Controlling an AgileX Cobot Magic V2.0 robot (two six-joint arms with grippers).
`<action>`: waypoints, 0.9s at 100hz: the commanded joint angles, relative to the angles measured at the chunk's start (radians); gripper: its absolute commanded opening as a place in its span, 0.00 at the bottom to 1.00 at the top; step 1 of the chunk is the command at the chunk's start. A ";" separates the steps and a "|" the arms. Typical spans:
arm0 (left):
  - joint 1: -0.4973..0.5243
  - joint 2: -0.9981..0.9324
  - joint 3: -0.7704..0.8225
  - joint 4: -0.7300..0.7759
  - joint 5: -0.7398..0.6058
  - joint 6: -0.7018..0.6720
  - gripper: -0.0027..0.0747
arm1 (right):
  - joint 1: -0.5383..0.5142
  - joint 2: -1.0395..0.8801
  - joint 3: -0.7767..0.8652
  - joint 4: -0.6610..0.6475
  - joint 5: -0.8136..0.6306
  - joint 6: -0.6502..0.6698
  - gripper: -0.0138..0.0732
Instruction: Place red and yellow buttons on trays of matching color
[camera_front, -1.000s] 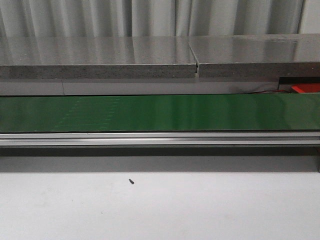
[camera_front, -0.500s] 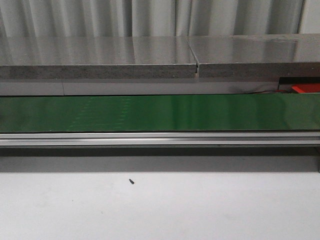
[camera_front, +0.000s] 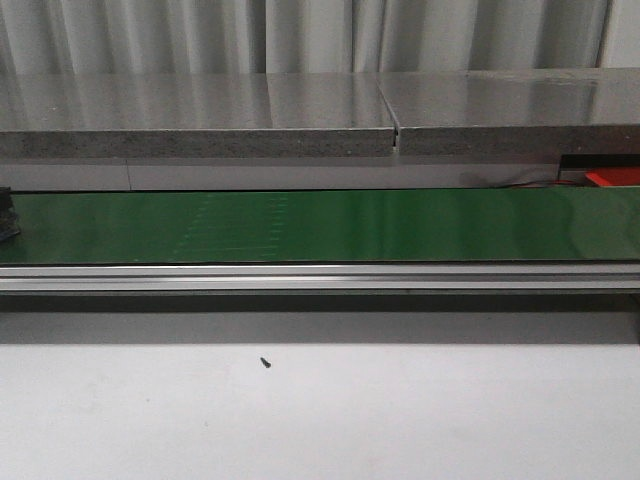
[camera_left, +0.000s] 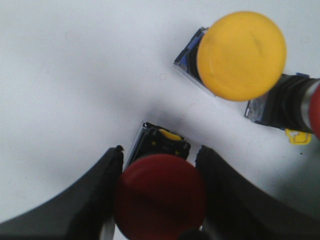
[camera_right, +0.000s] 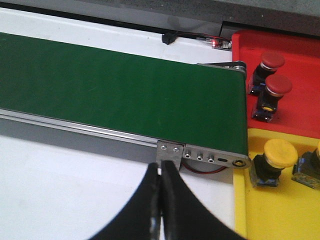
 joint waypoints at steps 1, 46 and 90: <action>0.003 -0.114 -0.029 -0.010 -0.004 0.002 0.19 | 0.004 0.003 -0.027 0.023 -0.064 -0.010 0.08; -0.008 -0.404 0.184 -0.067 -0.062 0.029 0.19 | 0.004 0.003 -0.027 0.023 -0.064 -0.010 0.08; -0.201 -0.446 0.216 -0.050 0.012 0.051 0.19 | 0.004 0.003 -0.027 0.024 -0.064 -0.010 0.08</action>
